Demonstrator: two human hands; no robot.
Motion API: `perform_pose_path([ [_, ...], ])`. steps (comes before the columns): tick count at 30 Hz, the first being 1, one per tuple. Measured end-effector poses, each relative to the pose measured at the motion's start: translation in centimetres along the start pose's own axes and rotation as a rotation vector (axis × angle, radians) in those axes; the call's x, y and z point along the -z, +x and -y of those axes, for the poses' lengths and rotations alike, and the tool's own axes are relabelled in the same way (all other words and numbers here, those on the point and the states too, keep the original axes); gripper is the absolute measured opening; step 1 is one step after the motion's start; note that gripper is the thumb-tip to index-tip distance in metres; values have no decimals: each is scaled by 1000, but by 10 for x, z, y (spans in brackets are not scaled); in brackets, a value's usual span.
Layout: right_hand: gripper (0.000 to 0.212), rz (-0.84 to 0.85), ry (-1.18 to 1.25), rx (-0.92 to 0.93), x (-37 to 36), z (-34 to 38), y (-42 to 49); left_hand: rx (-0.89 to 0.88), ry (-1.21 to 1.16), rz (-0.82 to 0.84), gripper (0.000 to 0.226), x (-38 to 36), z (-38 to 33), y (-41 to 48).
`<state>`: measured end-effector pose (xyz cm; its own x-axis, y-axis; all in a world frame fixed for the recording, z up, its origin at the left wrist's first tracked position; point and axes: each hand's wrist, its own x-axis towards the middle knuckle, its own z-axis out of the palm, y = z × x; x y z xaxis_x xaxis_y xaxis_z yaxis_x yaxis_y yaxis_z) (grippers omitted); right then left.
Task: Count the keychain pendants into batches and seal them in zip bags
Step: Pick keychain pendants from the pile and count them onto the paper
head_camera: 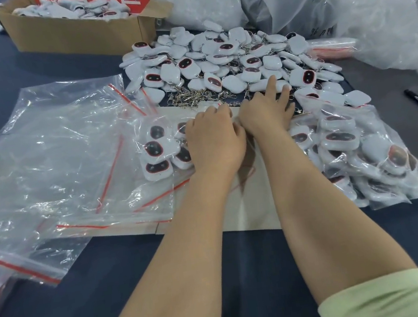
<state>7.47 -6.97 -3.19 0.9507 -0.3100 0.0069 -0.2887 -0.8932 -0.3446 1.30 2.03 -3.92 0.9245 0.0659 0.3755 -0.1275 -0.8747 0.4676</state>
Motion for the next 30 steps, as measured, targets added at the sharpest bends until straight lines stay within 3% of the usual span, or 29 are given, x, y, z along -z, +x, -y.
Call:
perform_pose_path([
  [4,58,-58,9,-8,-2,-2,2,5,1,-2,23,0,0,1],
  [9,49,-268,150,51,-3,-5,-5,5,23,10,24,-2,0,1],
  [14,41,-187,163,57,0,-5,-6,5,13,5,23,-1,0,0],
  [18,50,-84,63,22,0,-2,-6,11,13,5,22,-1,0,0],
  [25,47,-252,247,10,2,-5,-10,9,-8,10,25,0,0,0],
  [30,43,-202,177,-34,1,-4,-9,4,-14,14,23,0,0,-1],
])
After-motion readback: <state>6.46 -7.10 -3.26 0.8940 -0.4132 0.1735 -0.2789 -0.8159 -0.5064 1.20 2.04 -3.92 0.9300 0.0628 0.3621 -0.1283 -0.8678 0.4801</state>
